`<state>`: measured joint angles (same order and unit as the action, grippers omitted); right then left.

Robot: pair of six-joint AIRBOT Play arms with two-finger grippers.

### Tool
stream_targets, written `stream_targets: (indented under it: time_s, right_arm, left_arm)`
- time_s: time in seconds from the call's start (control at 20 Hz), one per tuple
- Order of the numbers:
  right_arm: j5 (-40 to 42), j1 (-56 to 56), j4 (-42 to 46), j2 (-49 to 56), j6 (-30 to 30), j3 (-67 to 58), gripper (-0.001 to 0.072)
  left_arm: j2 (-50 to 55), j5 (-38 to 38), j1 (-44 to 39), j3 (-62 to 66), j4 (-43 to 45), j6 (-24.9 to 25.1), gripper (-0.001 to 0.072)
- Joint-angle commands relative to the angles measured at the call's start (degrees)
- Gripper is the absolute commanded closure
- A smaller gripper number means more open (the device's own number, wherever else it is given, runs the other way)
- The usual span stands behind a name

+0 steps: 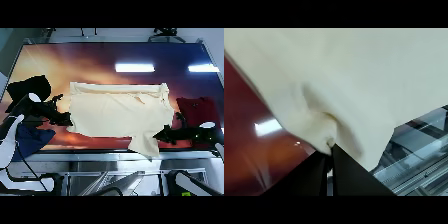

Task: Fold the shirts.

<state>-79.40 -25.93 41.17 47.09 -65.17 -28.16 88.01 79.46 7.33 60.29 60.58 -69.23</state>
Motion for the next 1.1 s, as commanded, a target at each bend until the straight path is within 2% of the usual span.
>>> stream_targets:
  time_s: [0.0,0.15,0.35,0.55,0.7,0.85,1.05]
  right_arm:
    - [-3.45,-5.7,8.07,-2.47,-5.18,-4.04,0.0689]
    - [-1.86,-6.78,8.22,-2.16,-5.33,-4.28,0.0689]
    - [-0.61,-6.84,16.0,-1.77,-7.76,-7.61,0.0689]
    - [-1.55,-6.82,15.98,-1.86,-9.05,-12.04,0.0689]
    - [3.23,-6.69,4.61,-0.83,-3.54,-14.27,0.0689]
    - [5.84,-6.36,-4.04,8.44,0.2,-23.12,0.0689]
    - [8.0,1.86,-5.75,24.74,2.62,-42.66,0.0689]
  left_arm:
    - [-1.11,2.67,3.96,-0.02,3.63,-1.62,0.0697]
    - [-2.45,3.65,5.64,-0.02,6.49,-2.12,0.0696]
    - [-2.4,7.67,5.6,-0.02,10.38,-2.16,0.0696]
    - [-2.43,12.04,5.38,-0.02,9.79,-3.19,0.0696]
    - [-3.08,8.02,3.87,2.21,3.87,-2.14,0.0697]
    - [-0.48,7.39,2.56,13.42,1.31,-4.0,0.0697]
    - [6.62,7.39,0.48,28.37,1.27,-7.58,0.0697]
